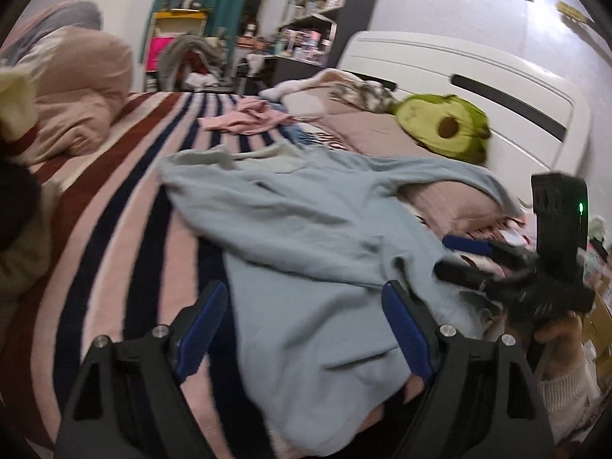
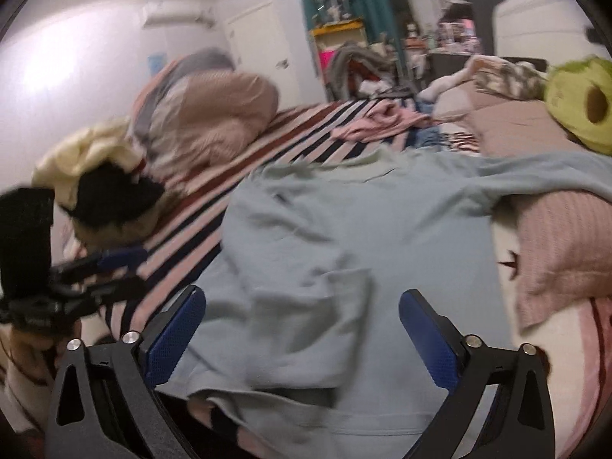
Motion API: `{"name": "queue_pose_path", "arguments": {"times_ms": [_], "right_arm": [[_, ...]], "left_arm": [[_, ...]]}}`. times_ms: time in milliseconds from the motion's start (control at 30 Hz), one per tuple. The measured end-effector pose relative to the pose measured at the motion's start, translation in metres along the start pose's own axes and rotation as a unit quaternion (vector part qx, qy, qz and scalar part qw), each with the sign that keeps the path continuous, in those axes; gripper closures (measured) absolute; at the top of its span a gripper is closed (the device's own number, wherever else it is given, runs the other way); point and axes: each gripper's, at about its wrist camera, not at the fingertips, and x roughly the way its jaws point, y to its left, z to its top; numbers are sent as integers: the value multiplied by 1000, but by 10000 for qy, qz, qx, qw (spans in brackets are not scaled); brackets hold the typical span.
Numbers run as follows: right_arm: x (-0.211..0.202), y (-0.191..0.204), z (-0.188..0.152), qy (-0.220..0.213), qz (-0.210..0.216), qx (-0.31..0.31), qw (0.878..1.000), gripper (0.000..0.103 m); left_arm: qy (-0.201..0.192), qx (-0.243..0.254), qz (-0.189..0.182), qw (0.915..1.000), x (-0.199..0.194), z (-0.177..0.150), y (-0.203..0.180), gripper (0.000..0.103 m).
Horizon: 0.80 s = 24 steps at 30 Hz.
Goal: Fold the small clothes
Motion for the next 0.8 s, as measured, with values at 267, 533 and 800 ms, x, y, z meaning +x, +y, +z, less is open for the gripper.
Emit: {"name": "queue_pose_path", "arguments": {"times_ms": [267, 533, 800], "right_arm": [[52, 16, -14, 751, -559, -83, 9956, 36], [31, -8, -16, 714, -811, 158, 9940, 89], [-5, -44, -17, 340, -1220, 510, 9906, 97]], "left_arm": [[-184, -323, 130, 9992, -6, 0, 19, 23], [-226, -346, 256, 9988, -5, 2, 17, 23], [-165, -107, 351, 9992, -3, 2, -3, 23]]}}
